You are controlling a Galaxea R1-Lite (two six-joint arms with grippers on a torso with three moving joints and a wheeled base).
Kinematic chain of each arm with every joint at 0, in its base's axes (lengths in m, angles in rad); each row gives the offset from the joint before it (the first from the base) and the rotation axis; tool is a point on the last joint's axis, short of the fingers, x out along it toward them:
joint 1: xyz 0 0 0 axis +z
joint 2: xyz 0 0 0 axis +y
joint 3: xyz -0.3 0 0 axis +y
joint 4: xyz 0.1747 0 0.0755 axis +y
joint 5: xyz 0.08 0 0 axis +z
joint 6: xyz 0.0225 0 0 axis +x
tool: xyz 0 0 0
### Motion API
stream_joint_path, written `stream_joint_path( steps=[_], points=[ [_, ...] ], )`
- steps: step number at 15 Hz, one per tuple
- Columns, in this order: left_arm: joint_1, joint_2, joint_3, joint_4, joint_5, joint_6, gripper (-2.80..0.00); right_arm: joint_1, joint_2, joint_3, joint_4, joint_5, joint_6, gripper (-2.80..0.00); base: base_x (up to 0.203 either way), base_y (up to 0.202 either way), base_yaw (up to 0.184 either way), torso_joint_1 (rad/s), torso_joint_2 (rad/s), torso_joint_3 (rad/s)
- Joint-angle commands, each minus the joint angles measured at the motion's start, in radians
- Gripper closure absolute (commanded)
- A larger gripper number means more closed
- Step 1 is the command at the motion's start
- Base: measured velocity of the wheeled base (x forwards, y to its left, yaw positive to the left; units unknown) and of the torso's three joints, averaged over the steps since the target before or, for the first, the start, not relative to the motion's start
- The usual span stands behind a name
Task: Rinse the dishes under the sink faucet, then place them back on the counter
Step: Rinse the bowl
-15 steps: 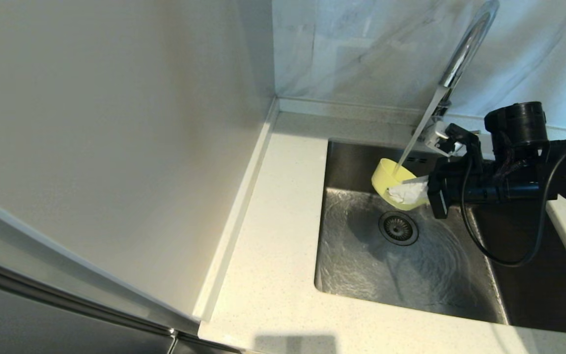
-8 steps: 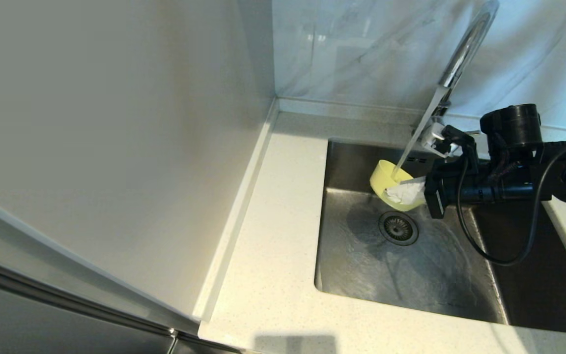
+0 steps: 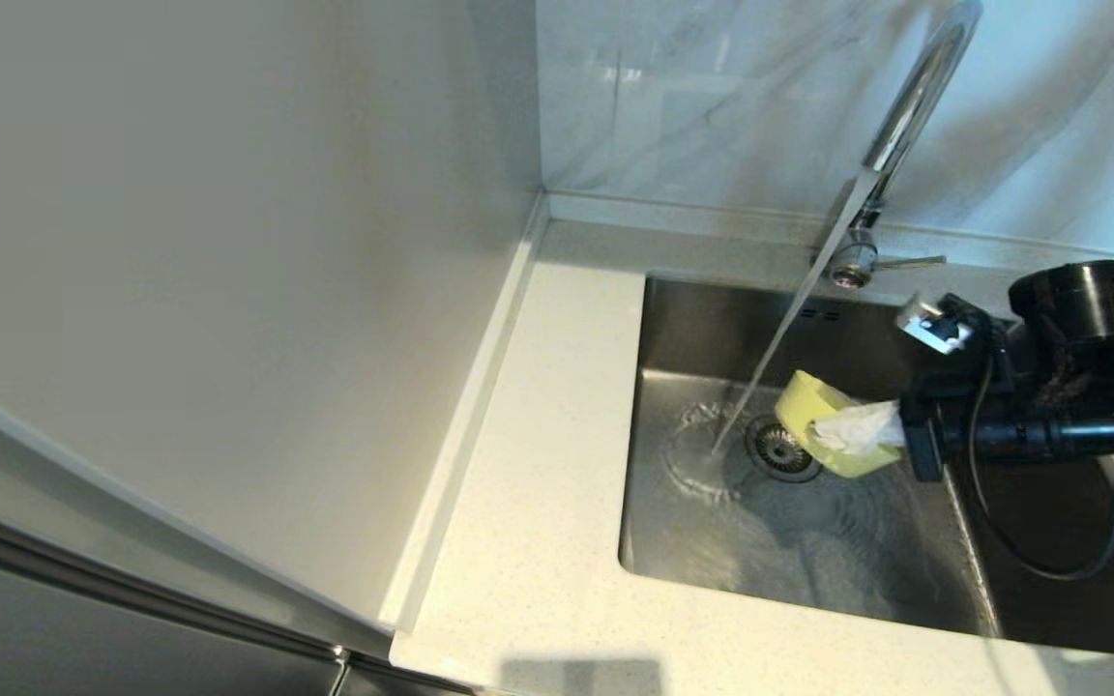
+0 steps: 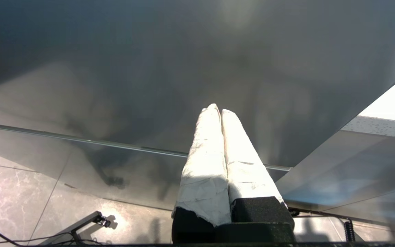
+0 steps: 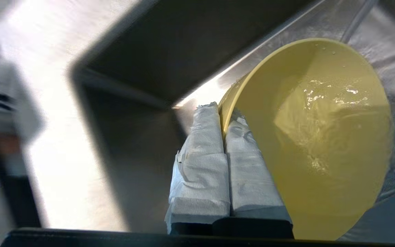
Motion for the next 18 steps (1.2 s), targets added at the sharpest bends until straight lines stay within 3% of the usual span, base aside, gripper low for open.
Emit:
stream_joint_path(
  steps=[1,3,5,9,12,14,16,18],
  points=[
    [0.0,0.0,0.0,0.0,0.0,-0.001,0.0,-0.056,-0.058,0.053,0.0,0.086,0.094,0.0,0.0,0.0,0.0,0.0,0.0,0.0],
    [0.0,0.0,0.0,0.0,0.0,-0.001,0.0,-0.107,-0.082,0.069,-0.043,0.17,0.317,0.0,0.0,0.0,0.0,0.0,0.0,0.0],
    [0.0,0.0,-0.002,0.0,0.0,-0.001,0.0,-0.143,-0.089,0.118,-0.257,0.216,0.525,0.0,0.0,0.0,0.0,0.0,0.0,0.0],
    [0.0,0.0,0.0,0.0,0.0,-0.001,0.0,-0.181,-0.092,0.17,-0.657,0.23,1.069,0.0,0.0,0.0,0.0,0.0,0.0,0.0],
    [0.0,0.0,0.0,0.0,0.0,-0.001,0.0,-0.204,-0.083,0.177,-0.868,0.225,1.451,0.0,0.0,0.0,0.0,0.0,0.0,0.0],
    [0.0,0.0,0.0,0.0,0.0,-0.001,0.0,-0.225,-0.048,0.177,-0.996,0.222,1.662,0.0,0.0,0.0,0.0,0.0,0.0,0.0],
    [0.0,0.0,0.0,0.0,0.0,0.0,0.0,-0.235,-0.01,0.176,-1.078,0.222,1.781,0.0,0.0,0.0,0.0,0.0,0.0,0.0],
    [0.0,0.001,0.0,0.0,0.0,-0.001,0.0,-0.23,0.001,0.169,-1.082,0.223,1.786,0.0,0.0,0.0,0.0,0.0,0.0,0.0]
  ],
)
